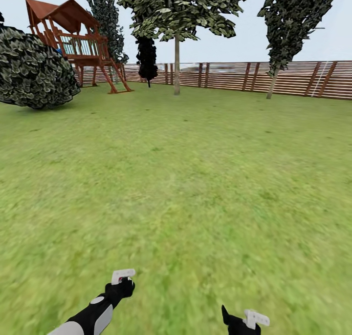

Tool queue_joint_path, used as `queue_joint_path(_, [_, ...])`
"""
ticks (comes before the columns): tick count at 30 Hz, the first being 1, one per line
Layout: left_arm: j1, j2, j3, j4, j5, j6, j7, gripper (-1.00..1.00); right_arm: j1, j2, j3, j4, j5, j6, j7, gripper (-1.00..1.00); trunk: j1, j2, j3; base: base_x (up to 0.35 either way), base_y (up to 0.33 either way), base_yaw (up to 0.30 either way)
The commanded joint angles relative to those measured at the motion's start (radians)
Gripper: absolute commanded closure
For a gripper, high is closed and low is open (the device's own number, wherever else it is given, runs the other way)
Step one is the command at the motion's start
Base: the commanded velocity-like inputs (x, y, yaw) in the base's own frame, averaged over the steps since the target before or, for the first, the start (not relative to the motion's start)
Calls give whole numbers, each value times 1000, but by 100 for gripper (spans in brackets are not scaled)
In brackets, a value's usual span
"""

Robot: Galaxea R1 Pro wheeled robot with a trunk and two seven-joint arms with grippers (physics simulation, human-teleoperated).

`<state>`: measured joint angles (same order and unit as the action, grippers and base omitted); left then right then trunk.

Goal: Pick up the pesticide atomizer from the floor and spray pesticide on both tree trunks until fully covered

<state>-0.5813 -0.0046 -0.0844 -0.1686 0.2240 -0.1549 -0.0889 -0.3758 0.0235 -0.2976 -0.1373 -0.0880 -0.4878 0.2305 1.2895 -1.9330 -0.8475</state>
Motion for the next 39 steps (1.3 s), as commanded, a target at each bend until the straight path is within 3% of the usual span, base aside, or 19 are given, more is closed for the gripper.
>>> queue_joint_path(1, [0,0,0,0,0,0,0,100,0,0,16,2,-25,0,0,-100,0,0,0,337,120,0])
queue_joint_path(10, [0,1,0,0,0,0,0,100,0,-11,31,98,-49,4,-1,-100,0,0,0,337,120,0])
queue_joint_path(22, [0,0,0,1,-1,1,0,100,6,-19,31,108,-49,3,0,-100,0,0,0,337,120,0])
queue_joint_path(28, [0,0,0,0,-1,0,0,100,16,-78,31,108,-49,2,0,-100,0,0,0,337,98,0])
queue_joint_path(39, [0,-1,-1,1,-1,0,0,100,21,-79,31,107,-49,2,1,-100,0,0,0,337,4,0])
